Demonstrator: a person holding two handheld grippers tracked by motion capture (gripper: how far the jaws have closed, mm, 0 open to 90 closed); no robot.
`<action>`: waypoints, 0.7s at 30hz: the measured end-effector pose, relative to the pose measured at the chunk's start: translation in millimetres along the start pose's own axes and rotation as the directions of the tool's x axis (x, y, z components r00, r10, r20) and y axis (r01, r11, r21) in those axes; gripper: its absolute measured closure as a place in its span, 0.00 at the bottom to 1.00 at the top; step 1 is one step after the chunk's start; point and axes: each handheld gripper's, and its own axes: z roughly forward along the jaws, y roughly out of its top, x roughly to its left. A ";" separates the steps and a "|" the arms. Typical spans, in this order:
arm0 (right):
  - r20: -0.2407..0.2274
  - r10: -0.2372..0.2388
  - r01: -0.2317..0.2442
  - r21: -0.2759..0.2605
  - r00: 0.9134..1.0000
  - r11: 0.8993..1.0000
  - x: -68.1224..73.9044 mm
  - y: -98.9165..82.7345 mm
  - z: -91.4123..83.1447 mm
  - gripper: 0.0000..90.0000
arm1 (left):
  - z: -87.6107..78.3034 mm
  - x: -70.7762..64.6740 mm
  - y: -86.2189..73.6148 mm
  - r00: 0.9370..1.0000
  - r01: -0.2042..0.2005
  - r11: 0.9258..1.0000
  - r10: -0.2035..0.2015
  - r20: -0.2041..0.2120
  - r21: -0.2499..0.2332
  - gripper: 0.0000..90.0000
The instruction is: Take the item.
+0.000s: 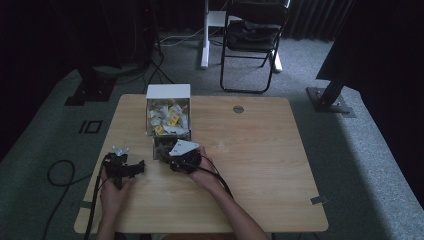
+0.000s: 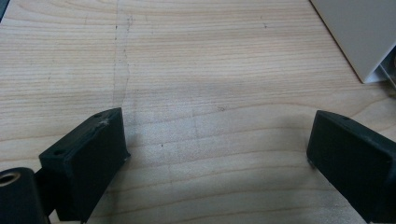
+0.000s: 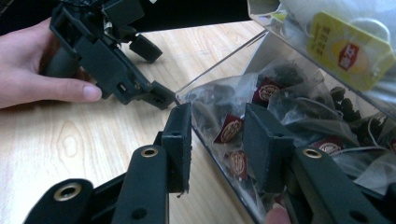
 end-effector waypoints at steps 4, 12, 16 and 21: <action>0.009 -0.002 0.001 0.008 1.000 1.000 1.1 3.9 6.1 0.70 | -0.1 0.0 0.0 1.000 0.000 1.000 0.000 0.001 0.001 0.06; 0.029 -0.003 0.002 0.041 1.000 0.999 2.7 5.8 11.8 0.92 | -0.2 0.1 0.1 1.000 0.000 1.000 0.000 0.001 0.002 0.06; 0.023 0.008 -0.008 0.027 1.000 1.000 2.2 4.9 8.8 0.95 | -0.1 0.0 0.1 1.000 0.000 1.000 0.000 0.001 0.001 0.06; 0.032 0.002 -0.002 0.026 0.999 1.000 1.6 4.7 6.9 1.00 | 0.0 0.0 0.0 1.000 -0.001 1.000 0.001 0.000 0.001 0.06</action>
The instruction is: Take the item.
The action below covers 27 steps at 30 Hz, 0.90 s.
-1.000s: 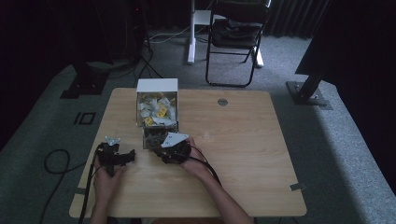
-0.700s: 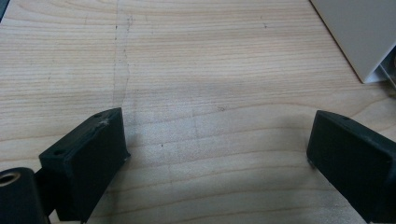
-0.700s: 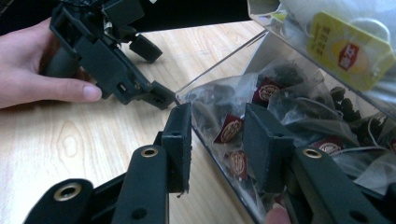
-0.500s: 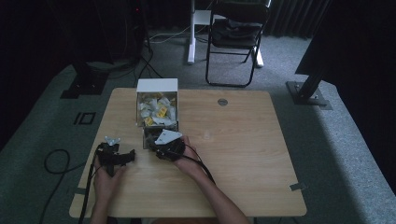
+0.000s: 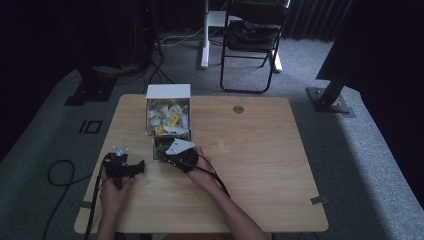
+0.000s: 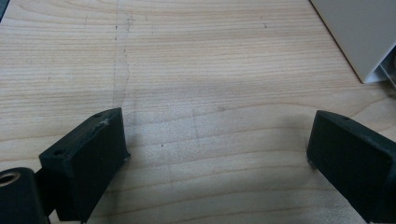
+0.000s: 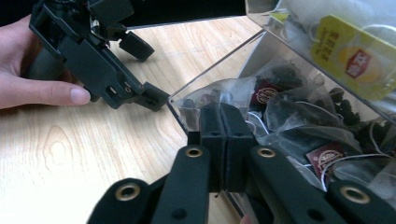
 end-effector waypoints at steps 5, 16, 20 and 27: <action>0.003 0.014 -0.014 -0.004 1.000 1.000 -1.7 0.0 -0.7 1.00 | -0.1 0.0 0.1 1.000 0.000 1.000 0.000 0.001 0.002 0.06; 0.004 0.037 -0.037 -0.041 0.999 0.998 -5.2 1.5 -13.5 1.00 | -0.1 0.0 0.0 1.000 0.000 1.000 0.000 0.000 0.001 0.06; 0.015 0.046 -0.045 -0.050 0.999 0.998 -6.9 1.2 -18.8 1.00 | -0.1 0.0 0.0 1.000 0.000 1.000 0.000 0.000 0.001 0.06; 0.024 0.048 -0.046 -0.062 0.999 0.997 -7.7 0.1 -26.0 1.00 | -0.1 -0.1 -0.1 1.000 0.000 1.000 0.000 0.000 0.000 0.06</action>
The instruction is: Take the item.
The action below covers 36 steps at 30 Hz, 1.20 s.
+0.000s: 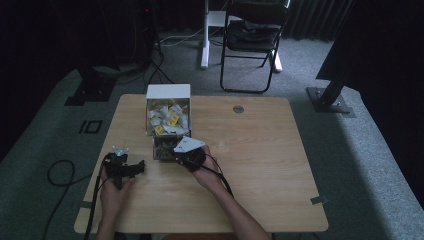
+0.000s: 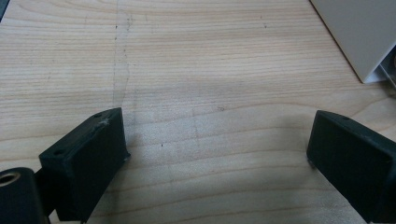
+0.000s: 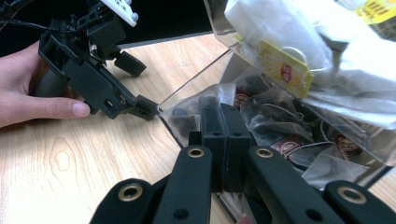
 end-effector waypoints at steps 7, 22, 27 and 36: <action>0.007 -0.003 0.003 -0.007 1.000 1.000 -0.9 0.3 -6.0 1.00 | 0.0 0.0 0.0 1.000 0.000 1.000 0.000 0.000 0.000 0.06; 0.026 -0.007 0.007 -0.010 1.000 1.000 -5.3 -7.4 -27.7 1.00 | -0.1 -0.1 -0.1 1.000 0.000 1.000 0.000 -0.001 0.000 0.06; 0.029 -0.010 0.011 -0.016 1.000 1.000 -5.6 -6.9 -33.9 1.00 | 0.0 -0.1 -0.1 1.000 0.000 1.000 0.000 0.000 0.000 0.06; 0.019 -0.004 0.005 -0.016 1.000 1.000 -5.0 -6.9 -45.0 1.00 | 0.1 -0.2 -0.1 1.000 0.000 1.000 0.000 -0.001 -0.002 0.06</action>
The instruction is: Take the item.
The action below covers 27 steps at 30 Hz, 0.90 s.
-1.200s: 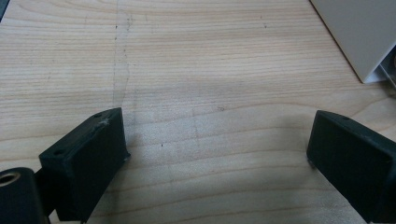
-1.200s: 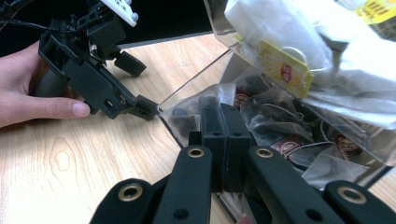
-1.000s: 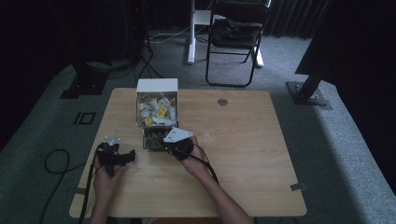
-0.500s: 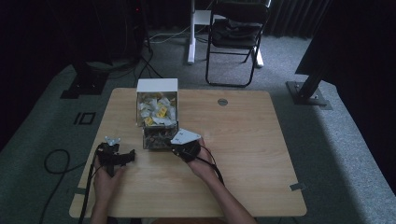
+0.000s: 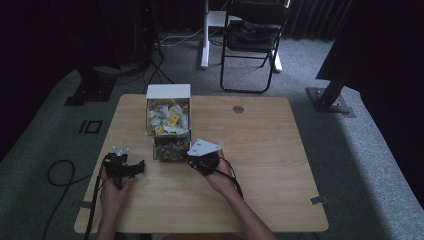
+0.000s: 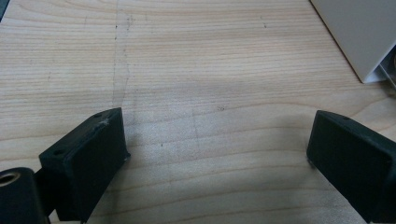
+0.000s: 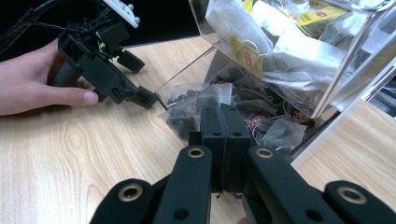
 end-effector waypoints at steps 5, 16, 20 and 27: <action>-0.003 0.001 -0.001 0.000 1.000 1.000 0.8 -0.9 -5.5 1.00 | -0.1 -0.1 0.0 1.000 0.000 1.000 0.000 0.000 0.000 0.06; 0.006 0.005 -0.005 -0.017 1.000 1.000 -2.4 -1.4 -20.7 1.00 | -0.1 -0.2 -0.1 1.000 0.000 1.000 0.000 -0.001 0.000 0.06; 0.011 0.006 -0.006 -0.020 1.000 1.000 -4.6 -2.2 -24.7 1.00 | -0.1 -0.3 -0.1 1.000 0.001 1.000 -0.001 0.000 0.000 0.06; 0.029 0.013 -0.012 -0.022 0.999 1.000 -8.7 -4.6 -31.6 1.00 | -0.1 -0.3 -0.1 1.000 0.001 1.000 -0.001 -0.001 0.000 0.06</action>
